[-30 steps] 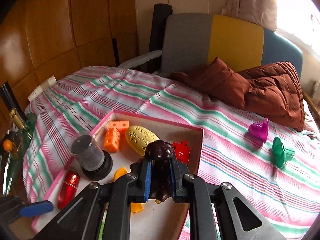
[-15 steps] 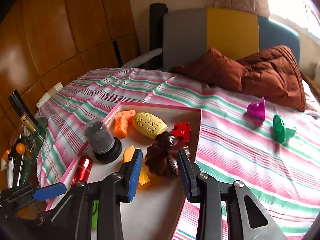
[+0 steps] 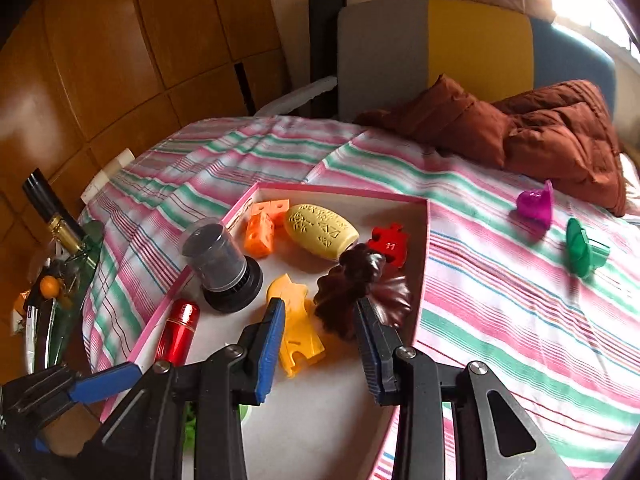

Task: Organize rigid objects
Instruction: 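Carry the brown hair clip into the tray and open the right tool, then move the right tool to the green spool-shaped holder on the bedspread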

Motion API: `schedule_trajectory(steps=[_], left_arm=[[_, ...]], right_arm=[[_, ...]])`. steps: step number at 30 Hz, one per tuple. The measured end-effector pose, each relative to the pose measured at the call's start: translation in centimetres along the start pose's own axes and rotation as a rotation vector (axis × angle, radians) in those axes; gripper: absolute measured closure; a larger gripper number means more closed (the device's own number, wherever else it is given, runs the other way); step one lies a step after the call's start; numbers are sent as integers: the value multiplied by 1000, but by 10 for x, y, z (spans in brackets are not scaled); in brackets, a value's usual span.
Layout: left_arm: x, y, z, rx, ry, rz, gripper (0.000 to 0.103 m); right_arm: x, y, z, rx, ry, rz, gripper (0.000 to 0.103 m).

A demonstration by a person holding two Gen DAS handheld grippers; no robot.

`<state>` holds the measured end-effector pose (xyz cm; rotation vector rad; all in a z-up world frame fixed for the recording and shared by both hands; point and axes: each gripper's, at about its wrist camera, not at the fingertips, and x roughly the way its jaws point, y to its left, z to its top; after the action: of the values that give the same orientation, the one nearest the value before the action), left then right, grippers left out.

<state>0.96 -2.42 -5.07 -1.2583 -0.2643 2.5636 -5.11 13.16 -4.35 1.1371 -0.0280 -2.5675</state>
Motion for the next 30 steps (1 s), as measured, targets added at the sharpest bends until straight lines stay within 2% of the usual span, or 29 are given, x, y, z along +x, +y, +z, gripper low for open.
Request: schedule_trajectory(steps=[8, 17, 30], left_arm=[[-1, -11, 3, 18, -5, -11, 50], [5, -42, 9, 69, 22, -47, 50], [14, -98, 19, 159, 38, -98, 50]], right_arm=[[-38, -27, -11, 71, -76, -93, 63], [-55, -96, -29, 206, -47, -210, 63], [-51, -174, -49, 356, 12, -266, 60]])
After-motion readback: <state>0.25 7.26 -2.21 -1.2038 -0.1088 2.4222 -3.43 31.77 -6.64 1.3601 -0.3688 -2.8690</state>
